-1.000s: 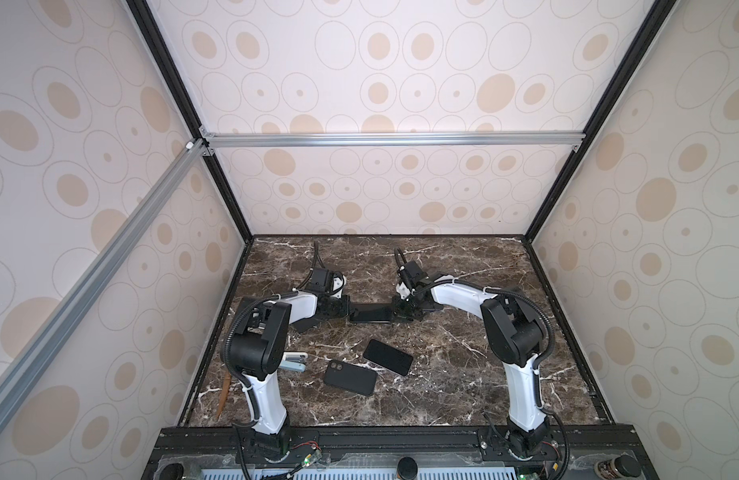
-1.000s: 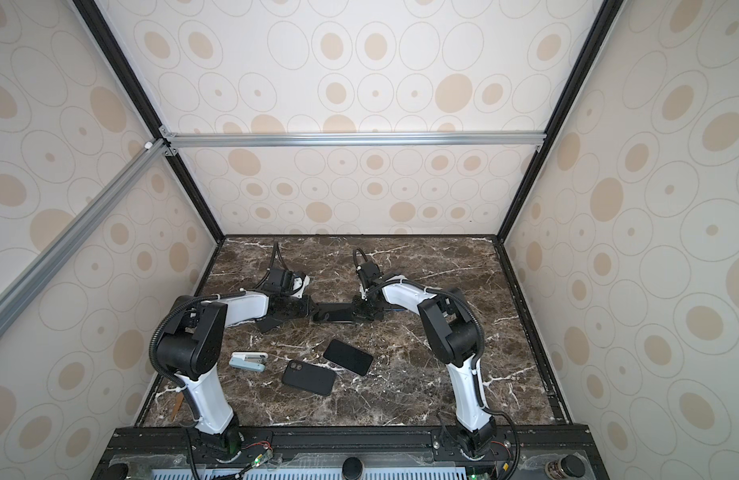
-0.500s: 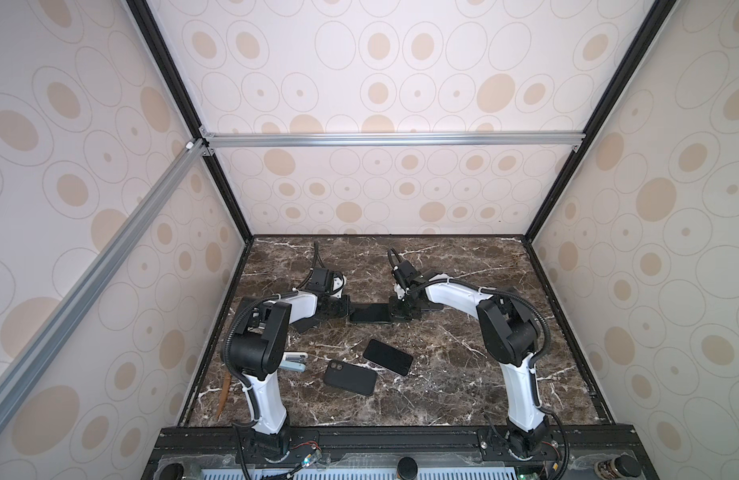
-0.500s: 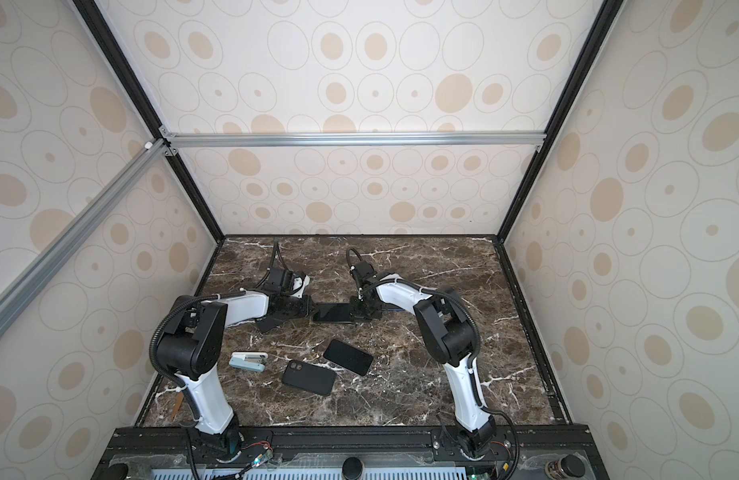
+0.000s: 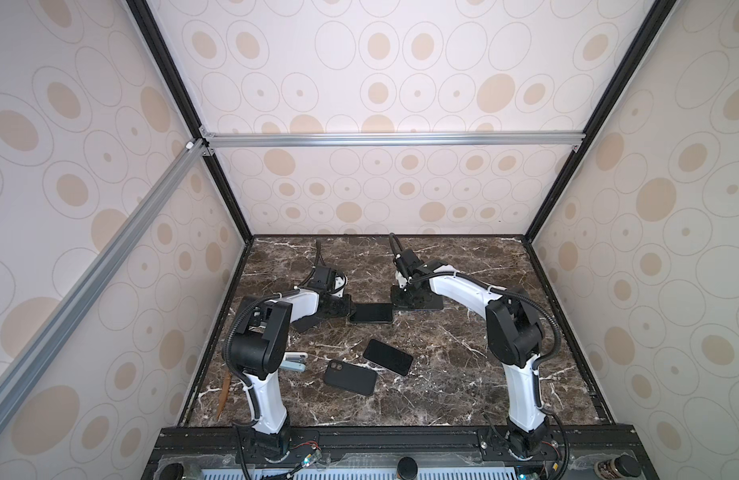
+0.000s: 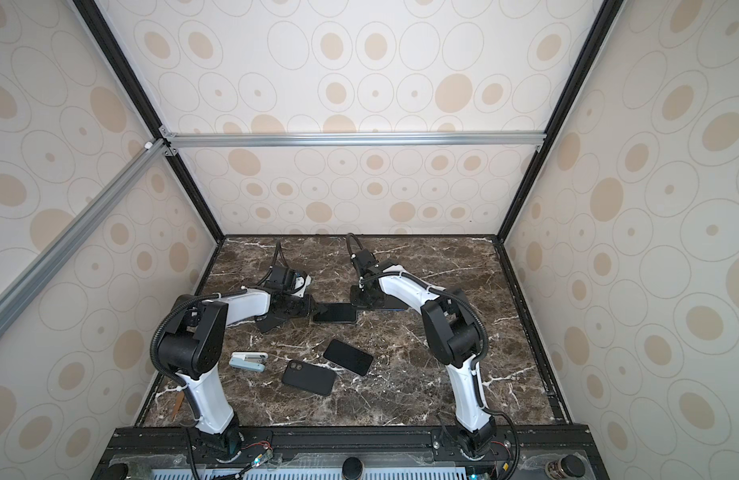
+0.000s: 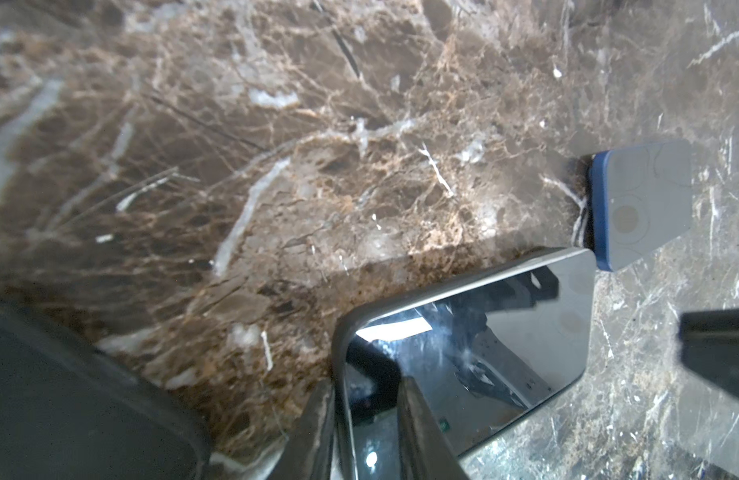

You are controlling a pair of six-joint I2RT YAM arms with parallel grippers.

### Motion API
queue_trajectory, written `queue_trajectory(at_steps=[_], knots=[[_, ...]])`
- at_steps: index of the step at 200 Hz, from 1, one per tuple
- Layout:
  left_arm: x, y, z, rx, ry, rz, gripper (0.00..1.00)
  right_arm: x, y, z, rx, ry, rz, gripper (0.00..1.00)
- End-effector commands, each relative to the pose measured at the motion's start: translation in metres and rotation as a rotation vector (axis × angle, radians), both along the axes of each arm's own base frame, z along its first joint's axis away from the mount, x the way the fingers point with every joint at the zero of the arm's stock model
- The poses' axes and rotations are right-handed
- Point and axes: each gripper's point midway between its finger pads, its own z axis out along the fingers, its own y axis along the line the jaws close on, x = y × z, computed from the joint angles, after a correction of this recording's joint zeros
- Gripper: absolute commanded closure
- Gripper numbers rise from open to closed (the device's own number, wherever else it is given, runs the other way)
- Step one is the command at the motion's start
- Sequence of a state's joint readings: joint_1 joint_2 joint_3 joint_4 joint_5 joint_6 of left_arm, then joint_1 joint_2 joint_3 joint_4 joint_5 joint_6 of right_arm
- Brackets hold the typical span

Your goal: Put the phone into the phone case

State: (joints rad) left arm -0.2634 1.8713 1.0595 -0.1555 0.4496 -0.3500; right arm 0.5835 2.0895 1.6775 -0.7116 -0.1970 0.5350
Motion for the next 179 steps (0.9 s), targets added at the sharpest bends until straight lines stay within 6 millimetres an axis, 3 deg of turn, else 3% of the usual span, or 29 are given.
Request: queue_trajectory(at_steps=[1, 74, 114, 179], knots=[[-0.013, -0.003, -0.011, 0.005, 0.070, -0.015, 0.71, 0.003, -0.009, 0.007, 0.049, 0.031, 0.014, 0.81], [-0.009, -0.010, -0.016, -0.027, 0.088, -0.017, 0.74, 0.017, 0.009, -0.014, 0.148, 0.092, 0.040, 0.85], [-0.011, -0.004, -0.024, -0.001, 0.110, -0.004, 0.74, 0.022, -0.002, -0.032, 0.077, 0.099, 0.024, 0.85], [-0.009, -0.002, -0.021, 0.003, 0.106, -0.010, 0.74, 0.013, -0.006, -0.054, 0.048, 0.157, 0.025, 0.88]])
